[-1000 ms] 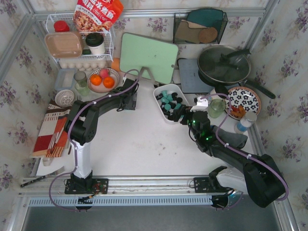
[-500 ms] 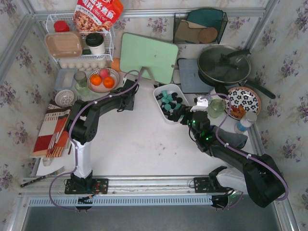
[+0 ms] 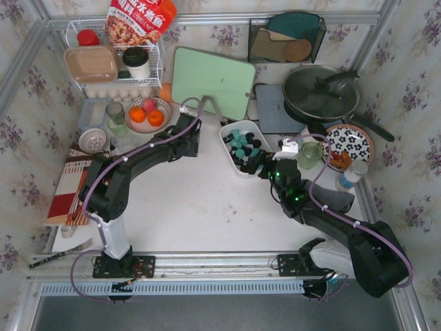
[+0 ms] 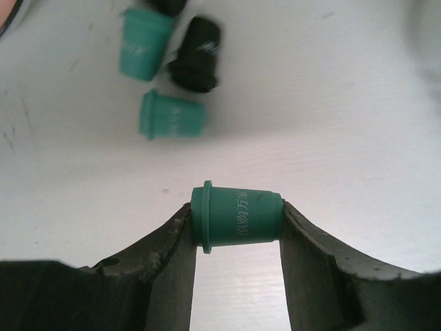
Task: Mix the coffee capsules in the storage basket
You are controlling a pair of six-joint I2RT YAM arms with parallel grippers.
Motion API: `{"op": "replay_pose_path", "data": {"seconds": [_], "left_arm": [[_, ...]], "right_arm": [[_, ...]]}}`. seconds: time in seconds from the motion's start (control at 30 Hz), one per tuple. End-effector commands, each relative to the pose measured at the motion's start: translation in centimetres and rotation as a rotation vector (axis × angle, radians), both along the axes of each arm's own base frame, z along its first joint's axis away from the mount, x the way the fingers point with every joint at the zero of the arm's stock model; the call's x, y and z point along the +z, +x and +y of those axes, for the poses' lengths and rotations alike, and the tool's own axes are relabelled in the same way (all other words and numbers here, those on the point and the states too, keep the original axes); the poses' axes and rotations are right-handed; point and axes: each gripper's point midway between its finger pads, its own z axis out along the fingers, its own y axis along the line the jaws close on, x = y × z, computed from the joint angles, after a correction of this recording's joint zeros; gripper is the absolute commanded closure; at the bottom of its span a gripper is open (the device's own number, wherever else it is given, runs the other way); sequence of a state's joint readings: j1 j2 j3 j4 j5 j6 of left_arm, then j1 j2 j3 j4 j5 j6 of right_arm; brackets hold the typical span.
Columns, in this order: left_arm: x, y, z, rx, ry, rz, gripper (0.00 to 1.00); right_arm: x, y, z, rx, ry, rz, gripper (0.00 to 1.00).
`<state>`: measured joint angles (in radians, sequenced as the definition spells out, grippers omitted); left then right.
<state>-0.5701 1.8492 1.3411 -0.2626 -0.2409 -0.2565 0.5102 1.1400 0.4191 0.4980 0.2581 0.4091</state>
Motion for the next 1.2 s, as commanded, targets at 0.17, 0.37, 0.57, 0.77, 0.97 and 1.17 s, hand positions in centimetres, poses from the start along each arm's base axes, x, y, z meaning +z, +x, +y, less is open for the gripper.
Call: {"op": "replay_pose_path", "data": {"seconds": [0.17,0.37,0.57,0.77,0.97,1.17], "left_arm": [[6.3,-2.4,-12.1,-0.352,-0.243,-0.175,0.62],[5.0,-4.4,-17.2,-0.455,-0.305,-0.165,0.52],[3.6,-3.7,-17.2,-0.383,-0.300,-0.174,0.33],[6.6,-3.9,-15.5,-0.348,-0.327,-0.274,0.20],[10.2,-5.4,-9.7,-0.205,-0.271,-0.360,0.21],[12.2,-8.9,-2.2,-0.042,-0.194,-0.360,0.21]], "right_arm": [[1.4,0.2,-0.7,-0.039,0.018,-0.043,0.18],[1.7,0.1,-0.9,-0.048,0.026,-0.054,0.18],[1.6,0.0,-0.9,-0.048,0.026,-0.054,0.18],[1.6,0.1,-0.8,-0.046,0.025,-0.053,0.18],[1.3,0.2,-0.4,-0.026,0.016,-0.045,0.19],[1.1,0.4,1.1,0.060,-0.015,-0.045,0.23]]}}
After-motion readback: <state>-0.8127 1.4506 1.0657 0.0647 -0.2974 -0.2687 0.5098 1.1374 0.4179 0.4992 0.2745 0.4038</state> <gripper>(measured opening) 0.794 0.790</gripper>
